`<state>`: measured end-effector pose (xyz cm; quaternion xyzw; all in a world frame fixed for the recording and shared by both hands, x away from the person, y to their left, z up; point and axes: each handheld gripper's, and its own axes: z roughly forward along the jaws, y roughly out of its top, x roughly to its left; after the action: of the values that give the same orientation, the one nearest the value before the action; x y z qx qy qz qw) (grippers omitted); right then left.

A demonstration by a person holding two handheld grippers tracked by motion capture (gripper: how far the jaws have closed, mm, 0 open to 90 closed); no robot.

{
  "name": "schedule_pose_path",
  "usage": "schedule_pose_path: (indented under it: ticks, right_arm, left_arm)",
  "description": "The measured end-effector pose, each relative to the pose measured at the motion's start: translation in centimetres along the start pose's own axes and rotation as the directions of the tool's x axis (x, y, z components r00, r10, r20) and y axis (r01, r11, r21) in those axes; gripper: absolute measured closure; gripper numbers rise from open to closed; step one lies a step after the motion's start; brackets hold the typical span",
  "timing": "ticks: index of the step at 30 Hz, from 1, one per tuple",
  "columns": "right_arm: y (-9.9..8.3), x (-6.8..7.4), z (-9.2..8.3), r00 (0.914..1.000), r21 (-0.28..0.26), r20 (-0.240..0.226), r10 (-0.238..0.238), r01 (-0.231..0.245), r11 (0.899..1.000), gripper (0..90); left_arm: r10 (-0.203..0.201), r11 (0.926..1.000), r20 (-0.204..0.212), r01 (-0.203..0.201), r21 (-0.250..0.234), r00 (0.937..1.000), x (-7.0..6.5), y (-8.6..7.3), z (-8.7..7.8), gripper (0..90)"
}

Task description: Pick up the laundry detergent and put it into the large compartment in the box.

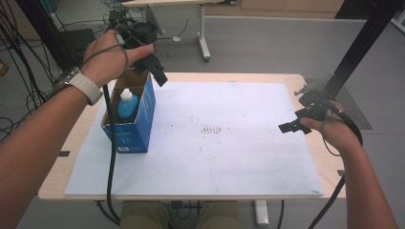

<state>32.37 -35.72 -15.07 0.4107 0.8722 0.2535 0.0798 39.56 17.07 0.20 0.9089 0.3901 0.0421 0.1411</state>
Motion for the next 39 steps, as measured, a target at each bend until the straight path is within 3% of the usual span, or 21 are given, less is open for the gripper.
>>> schedule_pose_path:
  ticks: [6,11,17,22,25,31,35,39]
  right_arm:
    - [-0.1,0.1,0.2,1.0,0.001,-0.004,0.0,0.0,1.0,9.0]
    - [-0.1,0.1,0.4,1.0,0.006,-0.009,0.002,-0.002,1.0,9.0]
    - [-0.1,0.3,0.6,0.9999,0.009,-0.01,0.005,-0.005,1.0,9.0]
    - [0.0,0.4,0.5,0.9999,0.015,-0.007,0.01,-0.009,1.0,9.0]
    - [0.1,0.5,0.6,0.9999,0.016,-0.007,0.008,-0.008,1.0,9.0]
    - [0.0,0.7,0.7,0.9999,0.015,-0.009,0.008,-0.008,1.0,9.0]
    - [-0.2,0.7,0.6,0.9999,0.017,-0.008,0.014,-0.014,1.0,9.0]
    - [-0.3,0.7,0.5,0.9998,0.016,-0.005,0.019,-0.019,1.0,9.0]
  left_arm:
    - [0.081,0.9963,0.023,-0.082,0.026,0.9964,-0.8,0.6,1.2,5.9]
    - [0.18,0.9824,0.063,-0.183,0.037,0.9816,-1.0,0.8,2.4,5.9]
    - [0.235,0.9704,0.092,-0.239,0.036,0.9676,-1.3,0.7,3.4,5.9]
    - [0.301,0.9502,0.099,-0.307,0.052,0.9484,-2.2,0.8,4.5,6.0]
    - [0.346,0.9328,0.113,-0.354,0.065,0.9314,-2.7,1.1,5.1,6.0]
    - [0.394,0.9121,0.114,-0.403,0.073,0.9119,-3.5,1.2,5.9,6.0]
    - [0.412,0.9047,0.117,-0.421,0.067,0.9038,-3.8,1.1,6.4,6.0]
    - [0.42,0.901,0.109,-0.429,0.067,0.9008,-4.1,0.9,6.9,5.9]
